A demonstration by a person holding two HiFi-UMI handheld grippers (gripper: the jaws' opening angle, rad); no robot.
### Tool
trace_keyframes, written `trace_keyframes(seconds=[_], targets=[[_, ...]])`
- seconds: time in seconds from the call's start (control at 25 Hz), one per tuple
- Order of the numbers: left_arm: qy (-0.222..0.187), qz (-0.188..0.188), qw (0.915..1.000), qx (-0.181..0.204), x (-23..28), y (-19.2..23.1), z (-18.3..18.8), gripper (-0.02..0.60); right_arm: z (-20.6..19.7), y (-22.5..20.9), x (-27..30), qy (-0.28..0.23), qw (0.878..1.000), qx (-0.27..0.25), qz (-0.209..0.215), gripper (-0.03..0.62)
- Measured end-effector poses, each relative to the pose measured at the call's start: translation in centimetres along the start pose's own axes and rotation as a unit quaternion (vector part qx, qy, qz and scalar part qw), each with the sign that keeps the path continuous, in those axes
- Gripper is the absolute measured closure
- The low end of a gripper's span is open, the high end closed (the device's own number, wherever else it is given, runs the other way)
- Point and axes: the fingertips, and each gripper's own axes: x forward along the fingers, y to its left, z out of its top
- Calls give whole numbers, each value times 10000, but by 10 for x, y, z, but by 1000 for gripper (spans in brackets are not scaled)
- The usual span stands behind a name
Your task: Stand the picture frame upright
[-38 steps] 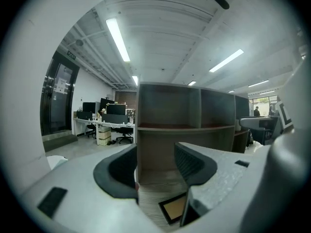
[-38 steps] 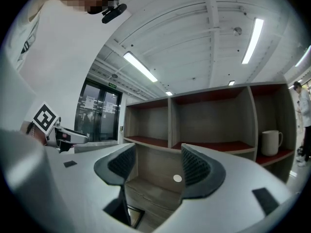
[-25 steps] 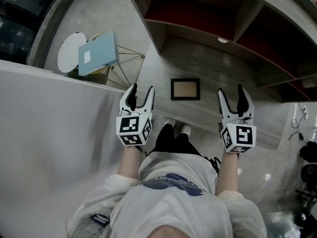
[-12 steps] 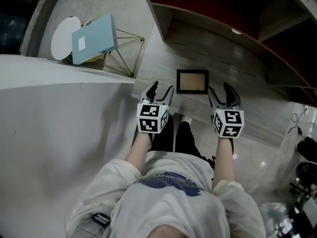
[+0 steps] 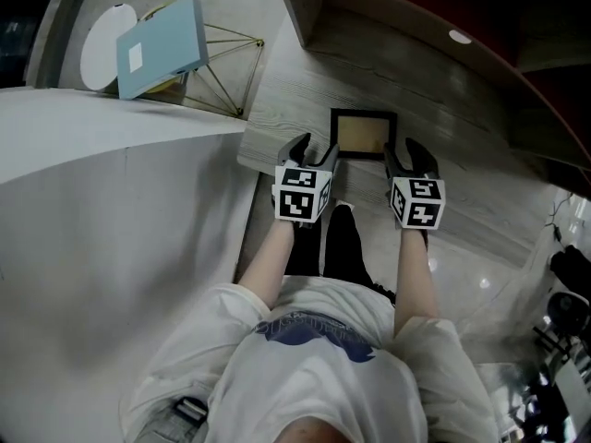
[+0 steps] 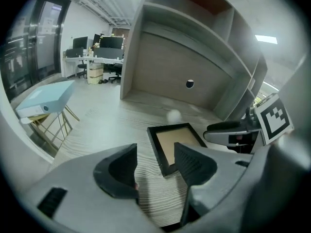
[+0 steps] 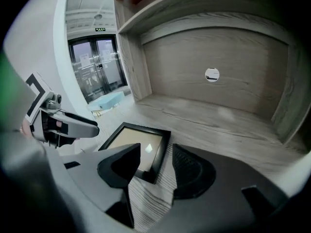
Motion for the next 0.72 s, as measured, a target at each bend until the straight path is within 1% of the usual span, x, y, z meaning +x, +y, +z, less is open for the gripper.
trace_keyframes(seconds=[0.28, 0.56, 0.72], targets=[[158, 91, 9998, 48, 20, 0, -9, 359, -20, -1, 22, 303, 9995, 89, -74, 398], [290, 51, 9996, 10, 36, -4, -16, 359, -21, 0, 33, 372, 9991, 159, -86, 405], [407, 142, 9991, 10, 38, -4, -17, 360, -20, 0, 34, 382, 9991, 202, -43, 410]])
